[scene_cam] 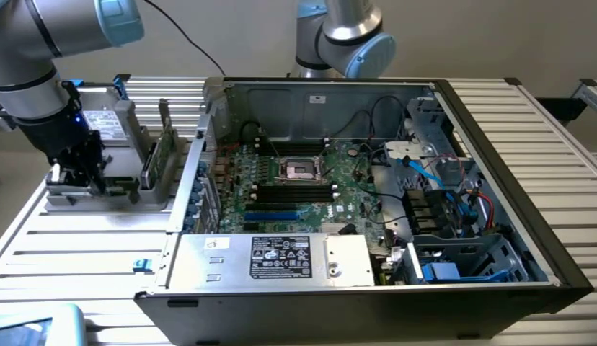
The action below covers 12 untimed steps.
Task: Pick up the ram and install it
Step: 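Pick up the ram and move it above insertion slot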
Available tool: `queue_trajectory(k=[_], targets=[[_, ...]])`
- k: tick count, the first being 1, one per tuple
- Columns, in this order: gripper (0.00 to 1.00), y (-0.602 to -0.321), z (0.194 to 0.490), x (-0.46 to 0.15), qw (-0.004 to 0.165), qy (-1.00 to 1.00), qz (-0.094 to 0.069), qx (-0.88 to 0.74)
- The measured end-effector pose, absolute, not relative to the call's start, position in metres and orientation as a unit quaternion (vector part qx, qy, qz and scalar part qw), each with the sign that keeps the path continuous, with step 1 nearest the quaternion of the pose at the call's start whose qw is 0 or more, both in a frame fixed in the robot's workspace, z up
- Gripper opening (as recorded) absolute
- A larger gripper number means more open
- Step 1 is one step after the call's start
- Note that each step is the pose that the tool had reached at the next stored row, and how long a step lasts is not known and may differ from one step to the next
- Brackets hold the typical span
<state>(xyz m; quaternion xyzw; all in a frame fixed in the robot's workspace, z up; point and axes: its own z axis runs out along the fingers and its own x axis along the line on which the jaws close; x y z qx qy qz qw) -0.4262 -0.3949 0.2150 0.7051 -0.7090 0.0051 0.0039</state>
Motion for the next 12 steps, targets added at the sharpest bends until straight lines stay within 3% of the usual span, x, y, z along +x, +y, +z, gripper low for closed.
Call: queue_trajectory(k=[12], targets=[[0.13, -0.395, 0.27, -0.426, 0.003, -0.709, 0.006, 0.705]])
